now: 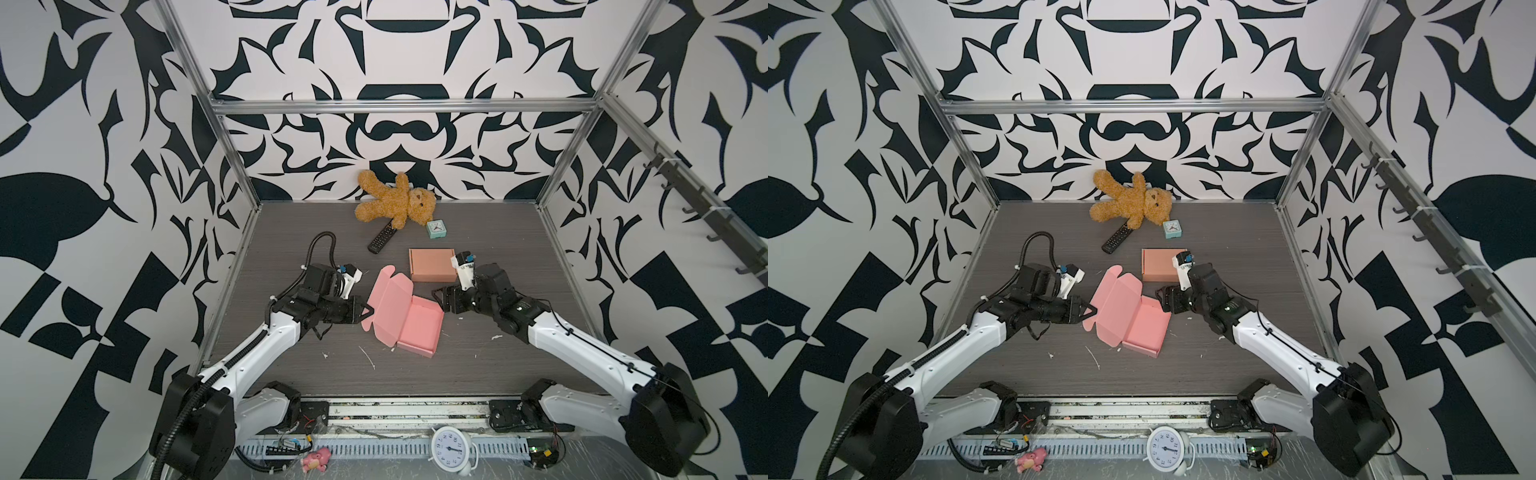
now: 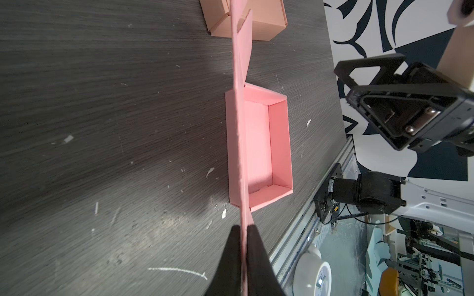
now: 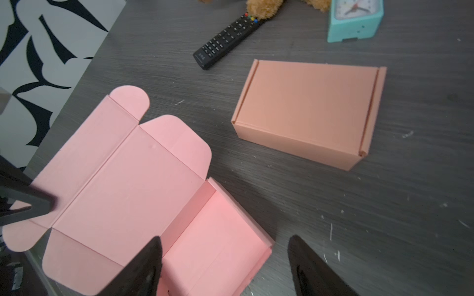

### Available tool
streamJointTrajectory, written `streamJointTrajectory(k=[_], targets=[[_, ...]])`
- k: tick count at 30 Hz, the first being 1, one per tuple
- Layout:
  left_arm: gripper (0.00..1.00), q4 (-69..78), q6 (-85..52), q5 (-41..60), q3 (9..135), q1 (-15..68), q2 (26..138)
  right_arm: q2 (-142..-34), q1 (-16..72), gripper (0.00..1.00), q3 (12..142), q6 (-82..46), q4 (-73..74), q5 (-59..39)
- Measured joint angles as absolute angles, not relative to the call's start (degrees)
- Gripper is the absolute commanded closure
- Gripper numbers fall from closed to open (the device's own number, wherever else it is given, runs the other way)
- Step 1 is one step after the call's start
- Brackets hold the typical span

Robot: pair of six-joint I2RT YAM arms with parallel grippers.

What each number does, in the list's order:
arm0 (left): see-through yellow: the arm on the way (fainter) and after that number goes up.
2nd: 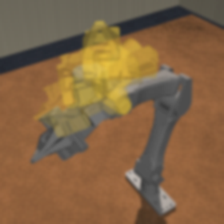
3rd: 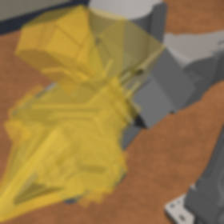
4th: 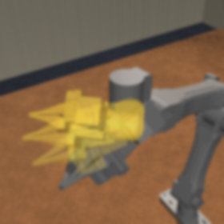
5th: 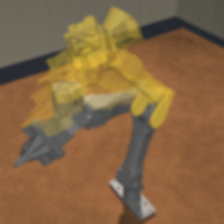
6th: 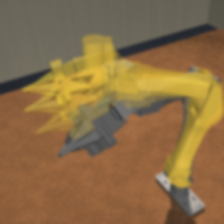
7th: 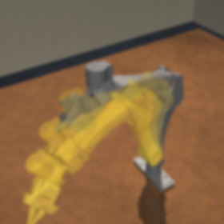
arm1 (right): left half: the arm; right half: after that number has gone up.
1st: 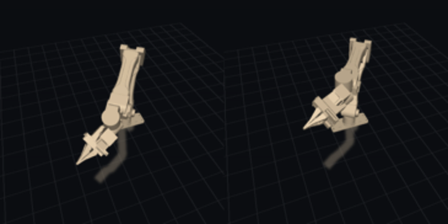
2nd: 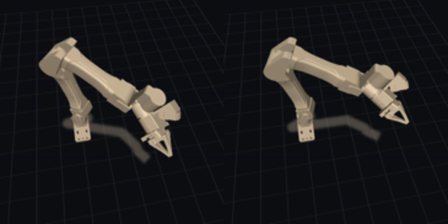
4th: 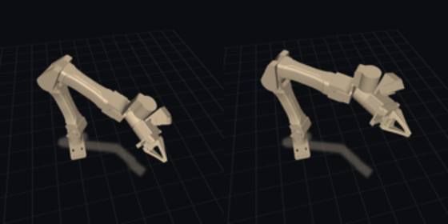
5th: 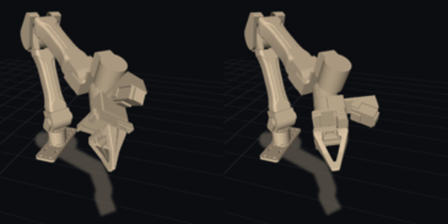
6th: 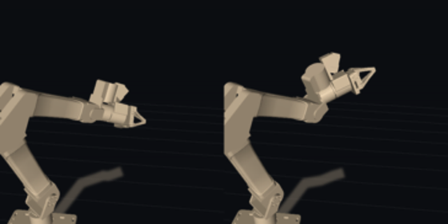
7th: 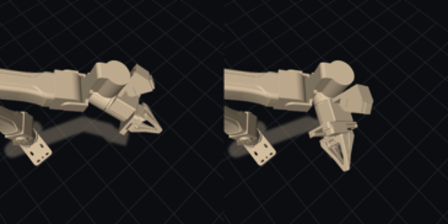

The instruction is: Fold the paper box

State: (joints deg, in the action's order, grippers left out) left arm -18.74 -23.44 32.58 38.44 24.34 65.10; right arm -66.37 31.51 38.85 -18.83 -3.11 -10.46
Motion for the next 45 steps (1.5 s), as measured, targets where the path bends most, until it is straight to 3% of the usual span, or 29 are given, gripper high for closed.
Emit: streamJointTrajectory(k=[11,25,45], targets=[[0.9,-22.85,-20.93,30.63,40.05,24.34,66.11,-83.13,31.55,0.19,48.23,-7.03,6.2,-18.92],[0.9,-25.21,-19.4,28.36,42.41,24.34,68.18,-99.04,31.2,0.2,61.47,-0.82,4.43,-27.09],[0.9,-25.76,-18.57,26.79,43.94,24.34,69.93,-102.5,30.87,0.22,64.73,2.17,-3.4,-37.3]])
